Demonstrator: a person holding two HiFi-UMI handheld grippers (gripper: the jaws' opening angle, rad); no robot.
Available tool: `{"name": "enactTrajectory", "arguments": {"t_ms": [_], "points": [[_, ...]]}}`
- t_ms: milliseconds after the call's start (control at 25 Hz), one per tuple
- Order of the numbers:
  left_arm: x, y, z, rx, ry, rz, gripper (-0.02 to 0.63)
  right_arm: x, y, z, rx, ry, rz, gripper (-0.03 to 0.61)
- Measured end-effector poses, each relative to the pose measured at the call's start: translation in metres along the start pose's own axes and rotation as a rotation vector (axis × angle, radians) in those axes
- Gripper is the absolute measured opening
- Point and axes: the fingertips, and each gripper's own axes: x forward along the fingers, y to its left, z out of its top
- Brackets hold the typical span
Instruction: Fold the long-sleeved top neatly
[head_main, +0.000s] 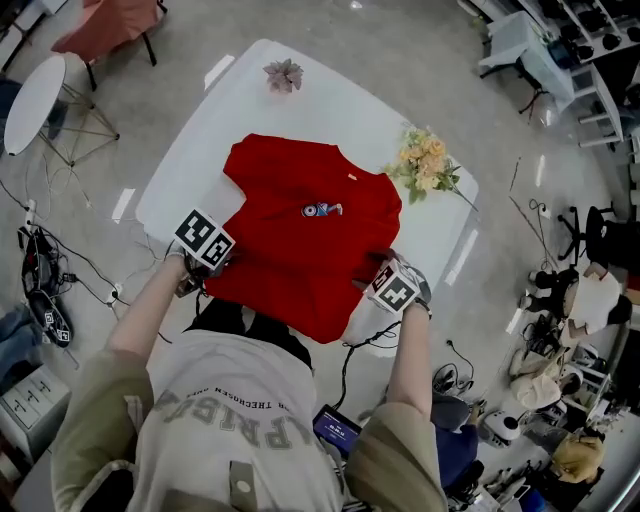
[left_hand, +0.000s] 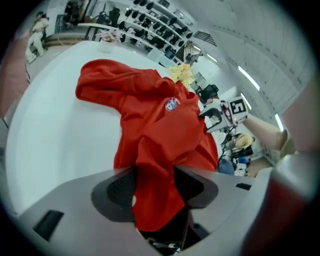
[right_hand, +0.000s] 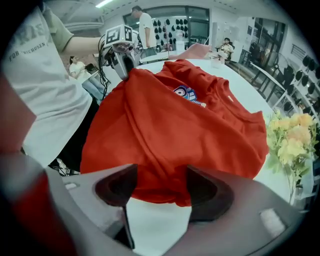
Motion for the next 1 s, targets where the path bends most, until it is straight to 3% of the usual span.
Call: {"name": "enactTrajectory", "arguments": {"t_ms": [80, 160, 240, 360, 440, 520, 600, 680, 1000], "points": [[-0.016, 0.009, -0.006, 0.068, -0.005, 0.120, 0.280, -0.006, -0.002, 0.000, 0.007, -0.024, 0.023, 0.298], [-0.037, 0.013, -0.002, 0.139, -0.065, 0.245, 0.302, -0.022, -0.010, 0.008, 0.041, -0.117, 0.026, 0.298], [-0.049, -0.003, 0.014, 0.242, -0.149, 0.310, 0.301, -0.047, -0.030, 0.019, 0.080, -0.237, -0.008, 0.298], [-0.025, -0.056, 0.039, 0.459, -0.157, 0.253, 0.302, -0.070, -0.059, 0.027, 0.018, -0.264, -0.067, 0.298], [0.003, -0.084, 0.047, 0.580, -0.094, 0.211, 0.302, -0.065, -0.065, 0.034, -0.083, -0.197, -0.050, 0.298], [0.027, -0.094, 0.050, 0.644, -0.024, 0.203, 0.325, -0.049, -0.066, 0.032, -0.189, -0.083, -0.010, 0.298], [0.042, -0.090, 0.050, 0.650, 0.032, 0.215, 0.342, -0.036, -0.076, 0.019, -0.270, 0.039, 0.010, 0.299], [0.049, -0.080, 0.050, 0.622, 0.059, 0.232, 0.350, -0.030, -0.091, 0.011, -0.293, 0.088, 0.015, 0.299], [0.056, -0.064, 0.054, 0.488, 0.049, 0.236, 0.353, -0.025, -0.129, 0.003, -0.197, 0.047, 0.057, 0.301]]}}
